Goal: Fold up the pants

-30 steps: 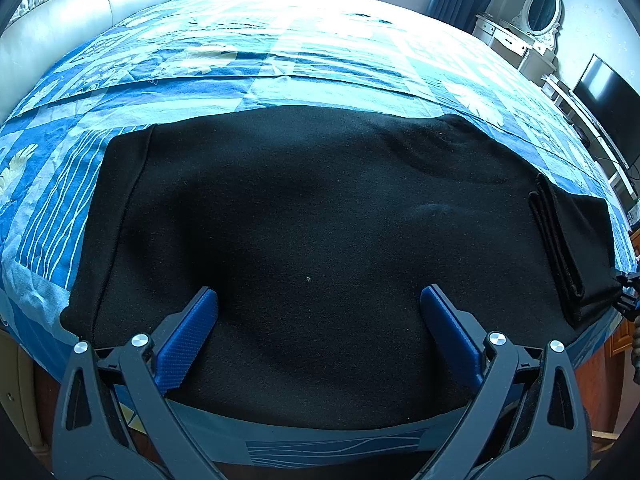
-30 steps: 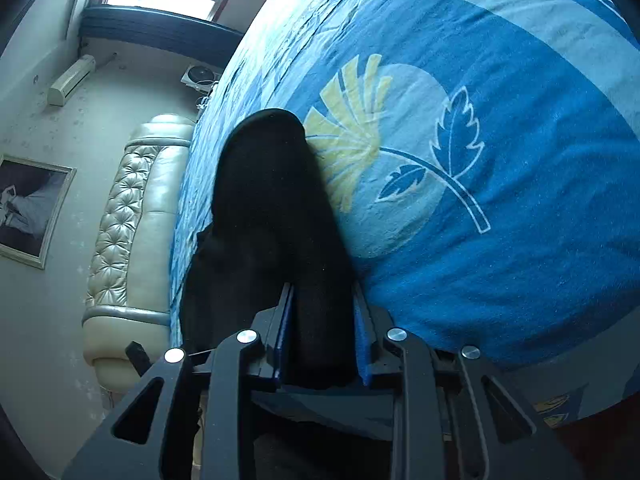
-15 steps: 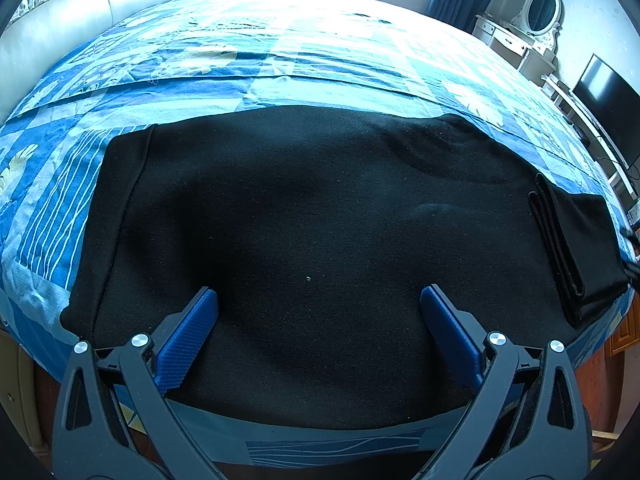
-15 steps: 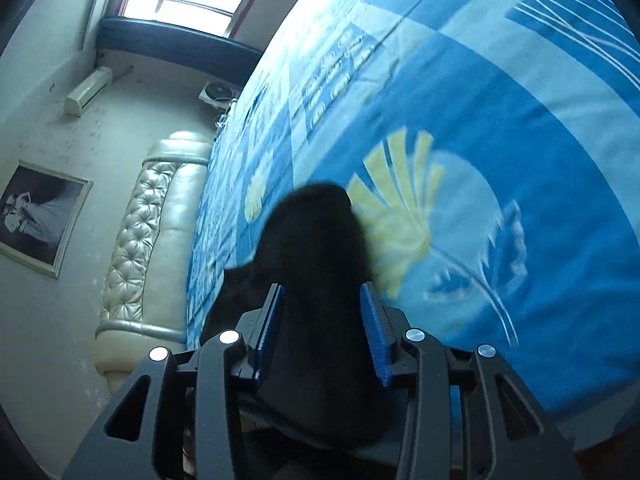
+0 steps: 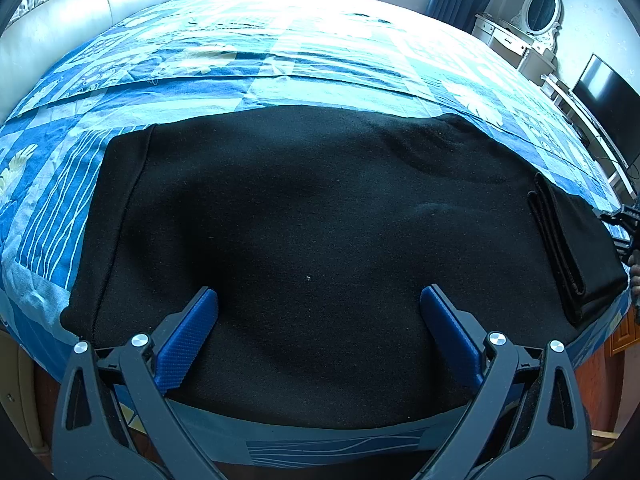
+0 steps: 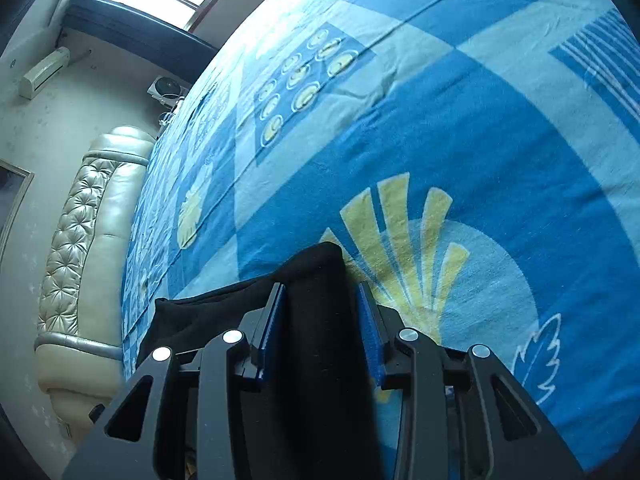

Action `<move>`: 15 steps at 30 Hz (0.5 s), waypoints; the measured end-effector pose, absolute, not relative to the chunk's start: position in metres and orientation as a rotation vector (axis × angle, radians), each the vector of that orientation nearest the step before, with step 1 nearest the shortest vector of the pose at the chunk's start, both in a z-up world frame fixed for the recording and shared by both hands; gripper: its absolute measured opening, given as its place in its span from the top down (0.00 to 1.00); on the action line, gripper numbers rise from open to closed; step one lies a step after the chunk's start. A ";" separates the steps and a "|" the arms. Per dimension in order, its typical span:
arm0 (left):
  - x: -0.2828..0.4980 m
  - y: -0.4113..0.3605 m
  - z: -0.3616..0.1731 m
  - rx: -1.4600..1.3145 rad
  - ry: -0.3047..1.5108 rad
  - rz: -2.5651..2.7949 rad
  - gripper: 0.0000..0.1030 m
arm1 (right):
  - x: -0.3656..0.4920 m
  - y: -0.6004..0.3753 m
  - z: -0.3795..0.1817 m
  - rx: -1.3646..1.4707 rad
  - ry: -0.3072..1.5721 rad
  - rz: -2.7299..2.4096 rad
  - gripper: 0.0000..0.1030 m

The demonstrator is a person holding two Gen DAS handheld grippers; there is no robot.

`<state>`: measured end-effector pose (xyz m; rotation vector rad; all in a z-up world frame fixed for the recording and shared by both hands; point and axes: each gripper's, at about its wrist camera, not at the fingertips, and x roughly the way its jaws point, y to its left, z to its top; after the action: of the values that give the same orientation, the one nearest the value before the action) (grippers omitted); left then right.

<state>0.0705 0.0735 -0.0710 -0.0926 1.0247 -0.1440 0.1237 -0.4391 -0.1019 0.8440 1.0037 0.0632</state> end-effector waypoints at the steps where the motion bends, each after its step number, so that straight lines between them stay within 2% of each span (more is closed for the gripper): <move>1: 0.070 0.074 -0.071 -0.095 1.026 -0.146 0.02 | 0.119 -0.439 -0.091 0.839 0.967 0.056 0.65; 6: 0.070 0.074 -0.071 -0.098 1.026 -0.150 0.02 | 0.101 -0.408 -0.054 0.914 0.860 0.247 0.63; 15: 0.070 0.075 -0.071 -0.098 1.026 -0.163 0.02 | 0.101 -0.284 -0.091 1.030 1.063 0.629 0.62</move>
<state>0.0698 0.0750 -0.0706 -0.0982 1.0256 -0.1632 0.1009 -0.2844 -0.0909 1.0298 1.0633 0.6294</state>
